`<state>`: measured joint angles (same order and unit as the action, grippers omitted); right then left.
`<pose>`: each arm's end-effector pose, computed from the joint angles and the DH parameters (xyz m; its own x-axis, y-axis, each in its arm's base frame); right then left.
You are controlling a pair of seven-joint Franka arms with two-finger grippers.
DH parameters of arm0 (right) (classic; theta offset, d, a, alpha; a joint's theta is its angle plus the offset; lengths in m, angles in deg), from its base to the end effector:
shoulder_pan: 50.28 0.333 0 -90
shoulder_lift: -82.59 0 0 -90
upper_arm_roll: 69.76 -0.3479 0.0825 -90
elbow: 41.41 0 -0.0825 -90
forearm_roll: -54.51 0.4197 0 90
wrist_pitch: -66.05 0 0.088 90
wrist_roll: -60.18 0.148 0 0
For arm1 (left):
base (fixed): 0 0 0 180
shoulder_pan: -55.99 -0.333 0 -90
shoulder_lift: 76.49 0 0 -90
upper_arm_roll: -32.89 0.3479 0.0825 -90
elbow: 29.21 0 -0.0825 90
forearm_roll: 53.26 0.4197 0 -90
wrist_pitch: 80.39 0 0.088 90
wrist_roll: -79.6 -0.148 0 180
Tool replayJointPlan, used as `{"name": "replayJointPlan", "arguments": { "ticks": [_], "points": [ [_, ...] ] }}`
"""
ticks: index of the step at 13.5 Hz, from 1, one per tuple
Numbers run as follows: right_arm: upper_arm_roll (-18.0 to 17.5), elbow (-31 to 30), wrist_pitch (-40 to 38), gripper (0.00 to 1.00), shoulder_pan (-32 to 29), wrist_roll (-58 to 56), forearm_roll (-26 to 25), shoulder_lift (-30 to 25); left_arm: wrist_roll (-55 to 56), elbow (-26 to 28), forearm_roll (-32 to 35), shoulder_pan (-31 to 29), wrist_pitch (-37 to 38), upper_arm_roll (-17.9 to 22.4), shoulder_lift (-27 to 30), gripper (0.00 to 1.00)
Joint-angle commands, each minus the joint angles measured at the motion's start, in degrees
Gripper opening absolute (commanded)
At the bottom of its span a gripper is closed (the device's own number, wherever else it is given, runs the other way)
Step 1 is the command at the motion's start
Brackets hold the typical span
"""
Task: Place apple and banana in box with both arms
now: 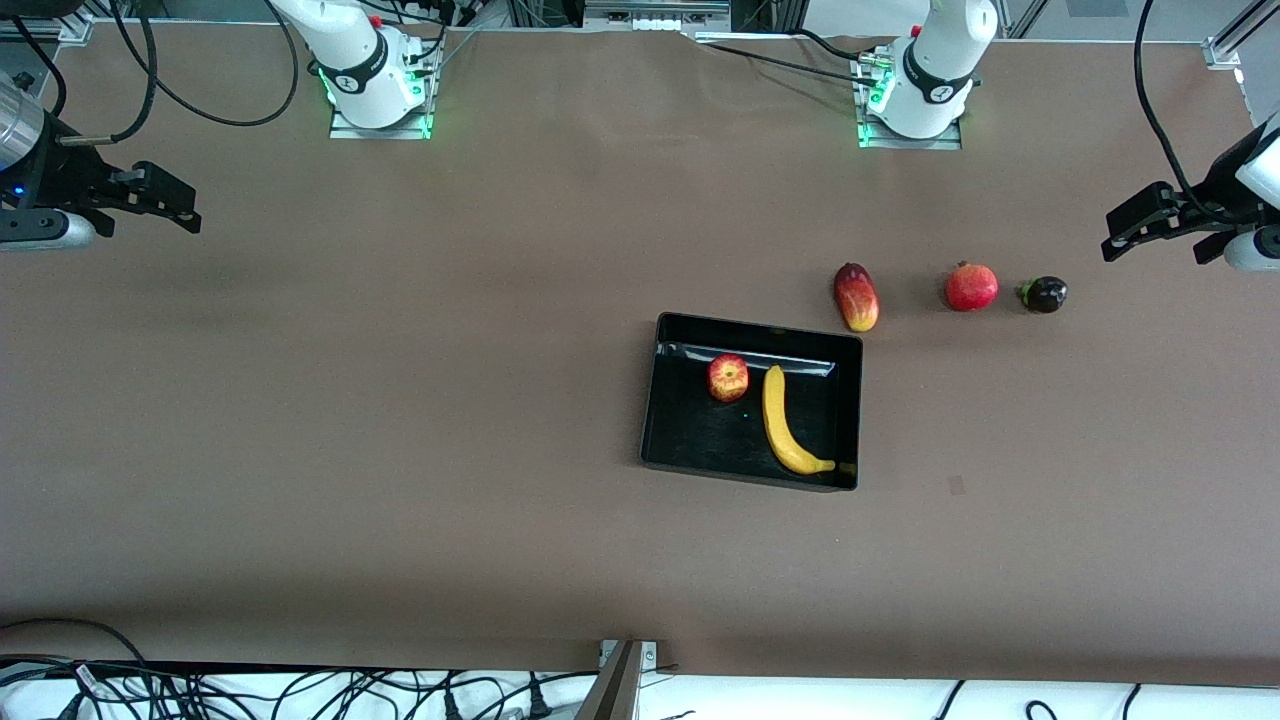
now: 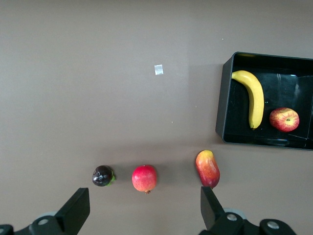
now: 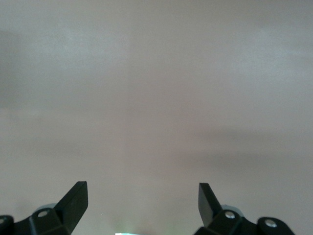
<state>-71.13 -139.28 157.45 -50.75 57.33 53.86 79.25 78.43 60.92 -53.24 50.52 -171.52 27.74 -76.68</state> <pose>0.5667 0.0076 0.5816 0.9963 0.0655 -0.0552 0.0662 -0.9978 0.0100 0.5939 0.0035 0.6140 0.9998 -0.0148 0.0141 -0.0148 -0.9999 -0.0003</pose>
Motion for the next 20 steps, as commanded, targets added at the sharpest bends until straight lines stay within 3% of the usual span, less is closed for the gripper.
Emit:
{"name": "replayJointPlan", "arguments": {
  "ticks": [1, 20],
  "points": [
    [0.13, -0.65, -0.16, 1.0, -0.05, -0.13, 0.12, -0.7, 0.47, 0.58, -0.99, 0.73, -0.63, 0.85, 0.36, 1.0],
    [0.57, -0.65, -0.16, 1.0, -0.14, -0.31, 0.12, -0.61, 0.47, 0.58, -0.99, 0.81, -0.63, 1.72, 0.19, 1.0]
  ]
}}
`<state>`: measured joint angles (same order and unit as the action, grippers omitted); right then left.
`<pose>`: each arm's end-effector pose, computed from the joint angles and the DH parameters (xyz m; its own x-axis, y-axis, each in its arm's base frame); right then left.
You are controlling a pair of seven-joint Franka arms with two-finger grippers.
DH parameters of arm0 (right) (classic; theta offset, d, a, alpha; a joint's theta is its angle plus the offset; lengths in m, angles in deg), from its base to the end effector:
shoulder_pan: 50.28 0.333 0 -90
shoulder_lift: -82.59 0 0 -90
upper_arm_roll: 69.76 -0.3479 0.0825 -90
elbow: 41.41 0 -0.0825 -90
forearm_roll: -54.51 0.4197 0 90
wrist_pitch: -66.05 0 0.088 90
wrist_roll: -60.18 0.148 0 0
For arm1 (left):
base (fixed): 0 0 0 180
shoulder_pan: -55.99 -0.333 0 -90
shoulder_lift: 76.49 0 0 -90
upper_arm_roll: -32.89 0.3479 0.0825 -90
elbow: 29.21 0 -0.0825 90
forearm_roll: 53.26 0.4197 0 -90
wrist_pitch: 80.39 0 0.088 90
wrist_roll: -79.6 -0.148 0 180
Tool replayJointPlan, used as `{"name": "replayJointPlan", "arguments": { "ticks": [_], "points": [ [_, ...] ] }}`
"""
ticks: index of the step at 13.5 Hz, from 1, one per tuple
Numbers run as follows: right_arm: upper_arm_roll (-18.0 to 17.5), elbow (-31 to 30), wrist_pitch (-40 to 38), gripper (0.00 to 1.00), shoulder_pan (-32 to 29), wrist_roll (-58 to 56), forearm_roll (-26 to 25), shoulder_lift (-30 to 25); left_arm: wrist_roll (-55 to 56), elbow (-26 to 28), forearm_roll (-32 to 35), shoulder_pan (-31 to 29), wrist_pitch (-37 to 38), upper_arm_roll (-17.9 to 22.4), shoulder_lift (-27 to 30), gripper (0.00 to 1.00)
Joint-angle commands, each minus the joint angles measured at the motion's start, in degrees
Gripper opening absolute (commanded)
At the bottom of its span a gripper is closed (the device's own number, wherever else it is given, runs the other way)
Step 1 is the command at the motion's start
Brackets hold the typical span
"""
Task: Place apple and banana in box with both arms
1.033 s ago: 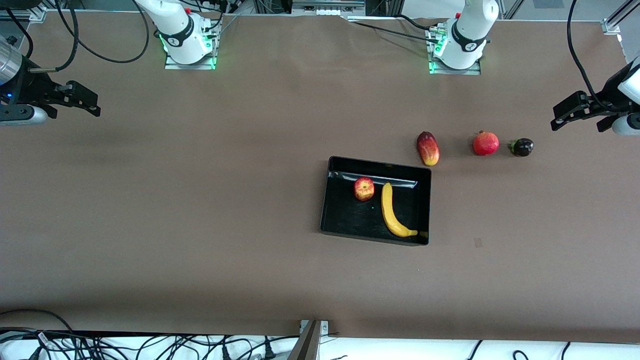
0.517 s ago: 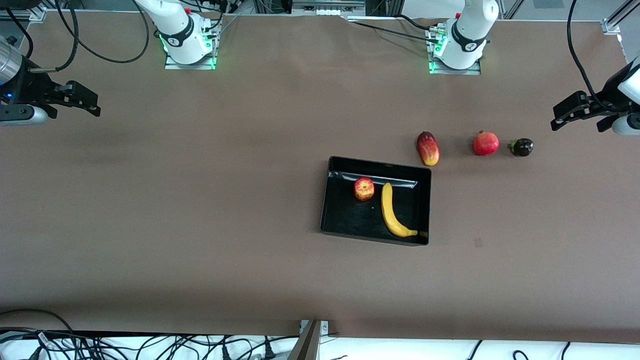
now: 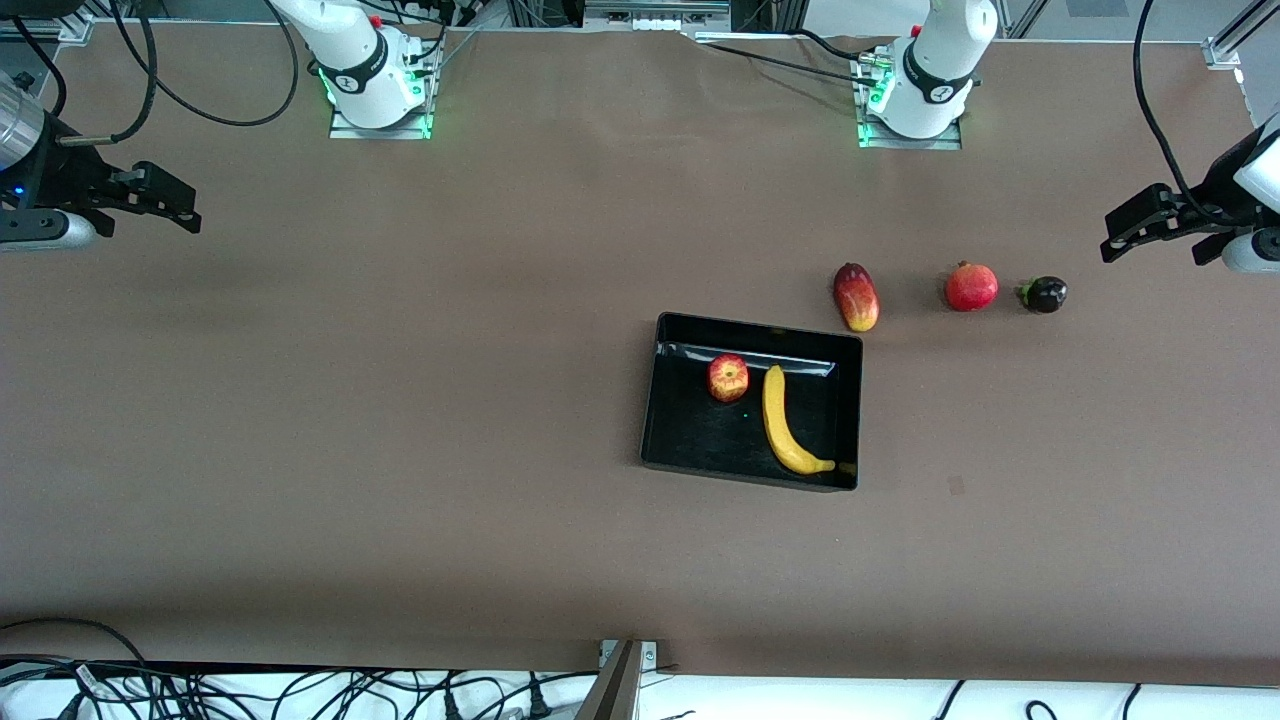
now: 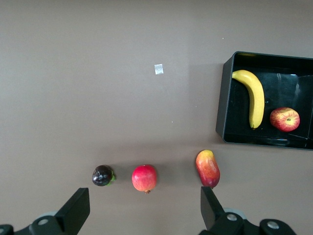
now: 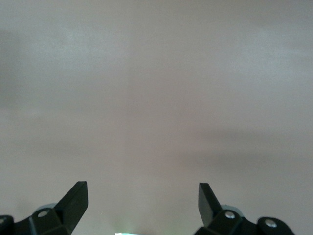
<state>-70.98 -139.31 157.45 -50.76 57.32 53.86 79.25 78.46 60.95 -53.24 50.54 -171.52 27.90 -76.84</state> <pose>0.5667 0.0060 0.5814 0.9965 0.0629 -0.0557 0.0636 -0.9979 0.0098 0.5946 0.0050 0.6121 0.9999 -0.0119 0.0108 -0.0119 -0.9999 0.0000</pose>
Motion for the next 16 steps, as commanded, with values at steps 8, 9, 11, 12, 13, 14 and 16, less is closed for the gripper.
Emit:
{"name": "replayJointPlan", "arguments": {
  "ticks": [8, 9, 11, 12, 13, 14, 16],
  "points": [
    [0.42, -0.62, -0.25, 1.0, -0.13, -0.31, 0.2, -0.62, 0.43, 0.46, -1.07, 0.79, -0.37, 1.56, 0.35, 1.0],
    [0.51, -0.62, -0.17, 1.0, -0.13, -0.31, 0.2, -0.62, 0.43, 0.54, -0.9, 0.79, -0.37, 1.56, 0.35, 1.0],
    [0.86, -0.62, -0.25, 1.0, -0.13, -0.31, 0.9, -0.62, 0.43, 0.54, -0.9, 0.79, -0.28, 1.65, 0.35, 1.0],
    [1.12, -0.62, -0.25, 1.0, -0.13, -0.31, 0.91, -0.62, 0.43, 0.54, -0.99, 0.79, -0.28, 1.65, 0.35, 1.0],
    [1.12, -0.53, -0.17, 1.0, -0.13, -0.31, 0.99, -0.62, 0.43, 0.54, -0.99, 0.79, -0.28, 1.65, 0.35, 1.0],
    [1.12, -0.53, -0.16, 1.0, -0.13, -0.31, 0.99, -0.62, 0.43, 0.54, -0.99, 0.79, -0.28, 1.65, 0.35, 1.0],
    [1.12, -0.62, -0.16, 1.0, -0.13, -0.31, 1.17, -0.62, 0.35, 0.54, -0.99, 0.79, -0.28, 1.65, 0.35, 1.0]
  ]
}}
